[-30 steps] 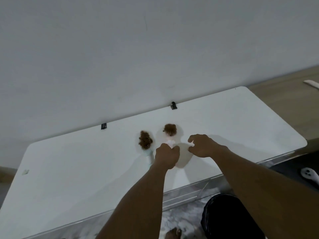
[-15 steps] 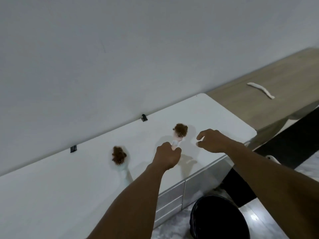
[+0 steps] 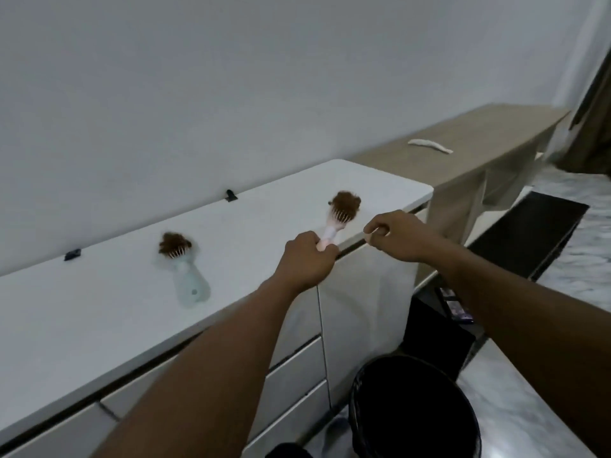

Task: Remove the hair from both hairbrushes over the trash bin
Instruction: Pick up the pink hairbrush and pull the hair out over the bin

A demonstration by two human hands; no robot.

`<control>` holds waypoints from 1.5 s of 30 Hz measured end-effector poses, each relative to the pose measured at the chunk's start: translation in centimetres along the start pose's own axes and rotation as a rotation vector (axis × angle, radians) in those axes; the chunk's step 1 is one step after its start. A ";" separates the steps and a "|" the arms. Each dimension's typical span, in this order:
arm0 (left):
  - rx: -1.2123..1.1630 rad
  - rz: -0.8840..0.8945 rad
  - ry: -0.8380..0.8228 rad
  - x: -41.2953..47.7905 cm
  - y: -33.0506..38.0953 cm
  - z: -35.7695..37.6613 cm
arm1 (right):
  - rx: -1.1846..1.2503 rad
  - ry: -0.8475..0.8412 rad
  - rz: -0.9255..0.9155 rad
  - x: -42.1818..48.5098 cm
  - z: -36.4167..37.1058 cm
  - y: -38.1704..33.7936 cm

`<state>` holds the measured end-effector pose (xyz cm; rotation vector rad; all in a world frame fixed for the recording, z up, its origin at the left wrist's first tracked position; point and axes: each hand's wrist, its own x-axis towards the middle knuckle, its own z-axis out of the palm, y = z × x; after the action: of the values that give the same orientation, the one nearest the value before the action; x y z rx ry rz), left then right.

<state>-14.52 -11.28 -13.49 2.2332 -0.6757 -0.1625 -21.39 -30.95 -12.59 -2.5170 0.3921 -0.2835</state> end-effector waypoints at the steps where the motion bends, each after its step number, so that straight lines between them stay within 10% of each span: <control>1: -0.017 0.015 0.008 -1.9 0.0 0.4 | 0.015 0.039 -0.003 -2.3 0.3 0.0; 15: 0.001 0.073 -0.172 -19.0 -4.5 10.2 | 0.244 0.231 0.251 -23.6 8.0 5.2; 29: 0.041 -0.073 -0.410 -13.6 -15.9 27.1 | 1.072 0.187 0.900 -19.3 22.2 22.5; 45: -0.067 -0.165 -0.619 -9.5 -25.2 38.9 | 1.192 0.188 1.185 -13.9 33.2 34.2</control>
<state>-24.53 -17.79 -59.29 2.1697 -0.7847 -0.9723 -32.35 -36.67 -60.71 -0.8546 1.2308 -0.1684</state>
